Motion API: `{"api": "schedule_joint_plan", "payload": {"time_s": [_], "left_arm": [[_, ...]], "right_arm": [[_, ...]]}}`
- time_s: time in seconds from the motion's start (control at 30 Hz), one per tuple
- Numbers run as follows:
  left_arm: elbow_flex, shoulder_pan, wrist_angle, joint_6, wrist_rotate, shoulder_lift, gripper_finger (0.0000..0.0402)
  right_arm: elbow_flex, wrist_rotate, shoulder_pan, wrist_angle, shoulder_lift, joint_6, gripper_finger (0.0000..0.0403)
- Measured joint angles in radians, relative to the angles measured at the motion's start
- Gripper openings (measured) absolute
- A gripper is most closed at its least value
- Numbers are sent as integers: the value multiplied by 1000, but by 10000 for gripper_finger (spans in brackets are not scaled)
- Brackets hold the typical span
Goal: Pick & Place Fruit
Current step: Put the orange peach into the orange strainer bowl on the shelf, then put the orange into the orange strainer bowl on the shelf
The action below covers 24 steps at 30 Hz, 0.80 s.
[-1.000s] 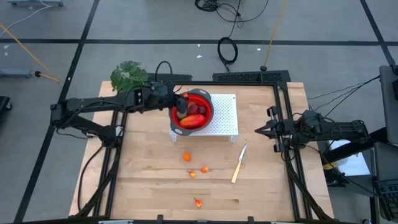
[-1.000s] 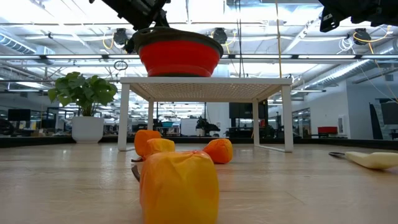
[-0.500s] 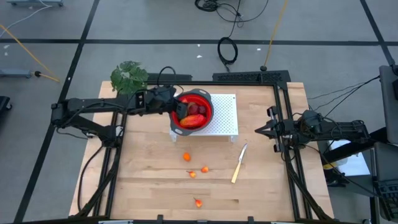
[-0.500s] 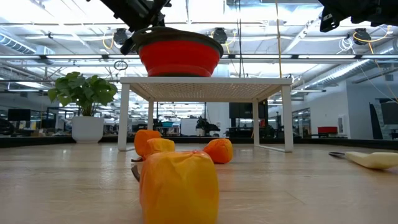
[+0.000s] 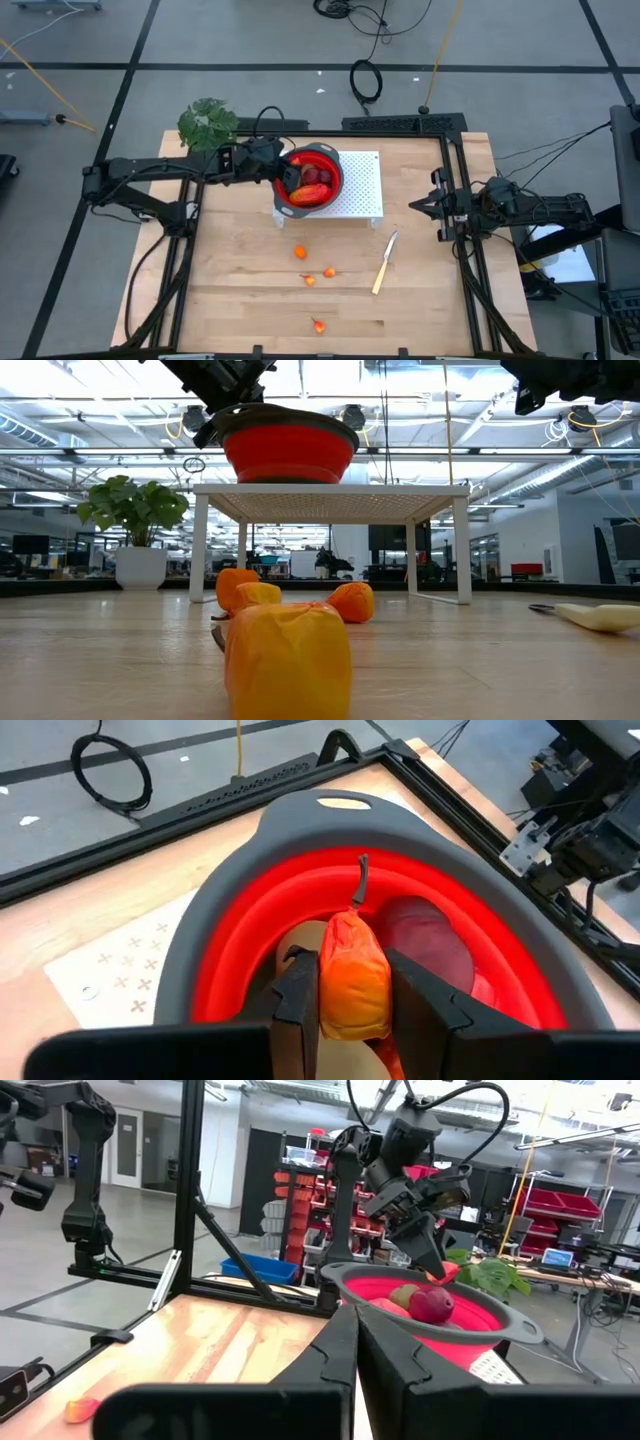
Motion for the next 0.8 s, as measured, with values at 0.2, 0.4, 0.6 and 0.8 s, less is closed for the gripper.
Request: {"api": "schedule_joint_plan", "payload": {"time_s": [0.2,0.4,0.6,0.8], "left_arm": [[0,0,-5,10,4,0,89],[0,0,-33,10,10,0,124],[0,0,-36,3,10,0,174],[99,10,-86,49,27,-17,198]], "right_arm": [[0,0,0,0,0,-1,0],[0,0,0,0,0,-1,0],[0,0,0,0,0,-1,0],[0,0,0,0,0,0,0]]}}
